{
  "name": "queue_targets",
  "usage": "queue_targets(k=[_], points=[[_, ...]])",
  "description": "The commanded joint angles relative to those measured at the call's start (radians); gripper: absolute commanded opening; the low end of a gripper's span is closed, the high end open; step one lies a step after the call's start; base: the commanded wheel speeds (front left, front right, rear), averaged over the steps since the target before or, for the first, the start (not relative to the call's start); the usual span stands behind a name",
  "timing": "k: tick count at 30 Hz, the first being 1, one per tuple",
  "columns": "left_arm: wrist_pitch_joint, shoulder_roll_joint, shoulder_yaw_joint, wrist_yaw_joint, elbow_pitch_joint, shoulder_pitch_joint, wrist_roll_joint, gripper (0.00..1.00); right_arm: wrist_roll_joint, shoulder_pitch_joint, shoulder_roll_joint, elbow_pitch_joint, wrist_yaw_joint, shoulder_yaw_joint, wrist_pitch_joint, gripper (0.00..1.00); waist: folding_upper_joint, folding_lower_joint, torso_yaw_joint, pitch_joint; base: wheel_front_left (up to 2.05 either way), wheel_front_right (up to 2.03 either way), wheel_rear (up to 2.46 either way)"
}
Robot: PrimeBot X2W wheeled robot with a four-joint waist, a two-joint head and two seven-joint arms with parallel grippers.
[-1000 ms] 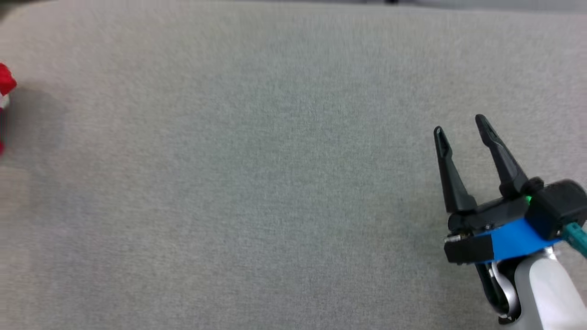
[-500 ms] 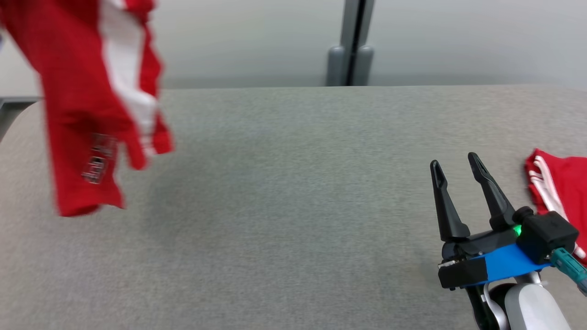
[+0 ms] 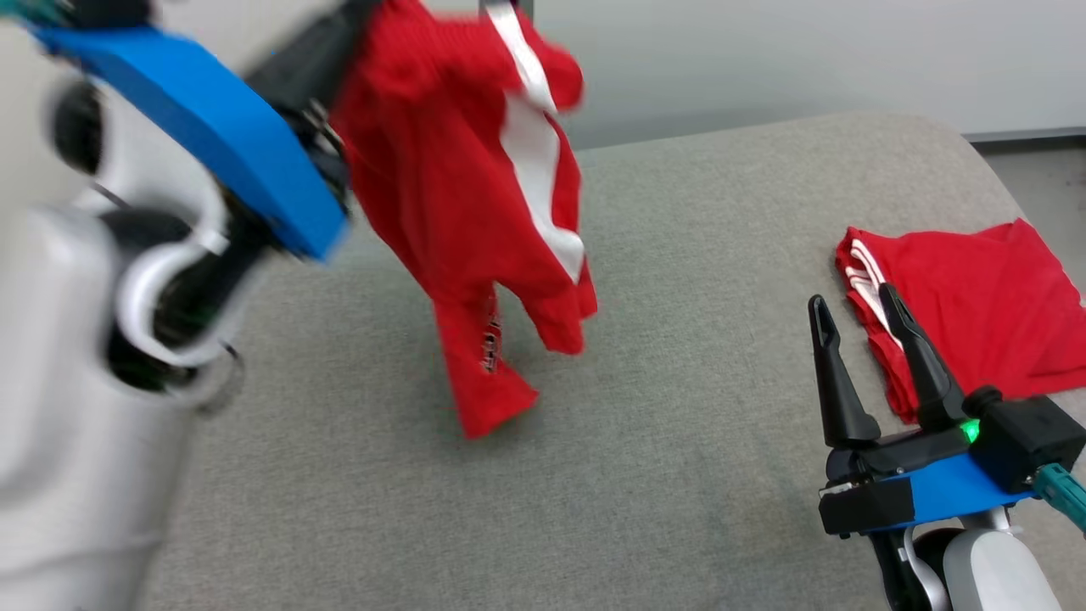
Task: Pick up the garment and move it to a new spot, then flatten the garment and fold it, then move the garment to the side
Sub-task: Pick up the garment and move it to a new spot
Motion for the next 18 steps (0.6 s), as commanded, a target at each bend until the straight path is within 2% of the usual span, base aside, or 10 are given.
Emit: queue_targets(k=[1,5,9,10,11,12,16,18], points=[[-0.017,-0.019,-0.01,0.003,0.013,0.038,-0.007,0.0,0.007,-0.002,0.006,-0.001,0.001,-0.001,-0.008,1.0,0.0,0.0,-0.003,0.004,0.0,0.0,0.0],[-0.069,-0.078,-0.078,0.0,0.1,0.169,0.002,0.0,0.013,-0.013,0.008,0.004,0.001,0.0,-0.011,1.0,0.0,0.0,-0.016,0.021,0.0,0.0,0.0],[-0.161,-0.115,-0.144,0.009,0.227,0.3,0.059,0.0,0.018,-0.017,0.009,0.009,0.001,-0.003,-0.015,1.0,0.0,0.0,-0.017,0.026,0.0,0.0,0.0],[-0.181,-0.125,-0.154,0.012,0.255,0.326,0.07,0.23,0.022,-0.015,0.01,0.01,0.001,-0.005,-0.014,1.0,0.0,0.0,-0.014,0.026,0.0,0.0,0.0],[-0.205,-0.135,-0.162,0.015,0.284,0.347,0.076,0.54,0.023,-0.014,0.01,0.012,0.001,-0.007,-0.014,1.0,0.0,0.0,-0.01,0.025,0.0,0.0,0.0],[-0.234,-0.141,-0.167,0.011,0.301,0.361,0.085,1.0,0.022,-0.013,0.01,0.013,0.001,-0.008,-0.013,1.0,0.0,0.0,-0.005,0.023,0.0,0.0,0.0],[-0.383,-0.179,-0.159,-0.027,0.339,0.425,0.091,1.0,0.02,0.004,0.01,0.012,0.001,-0.015,-0.005,1.0,0.0,0.0,0.026,0.009,0.0,0.0,0.0],[-0.443,-0.179,-0.153,-0.041,0.341,0.441,0.103,1.0,0.018,0.01,0.01,0.007,0.001,-0.017,-0.001,1.0,0.0,0.0,0.047,0.002,0.0,0.0,0.0]])
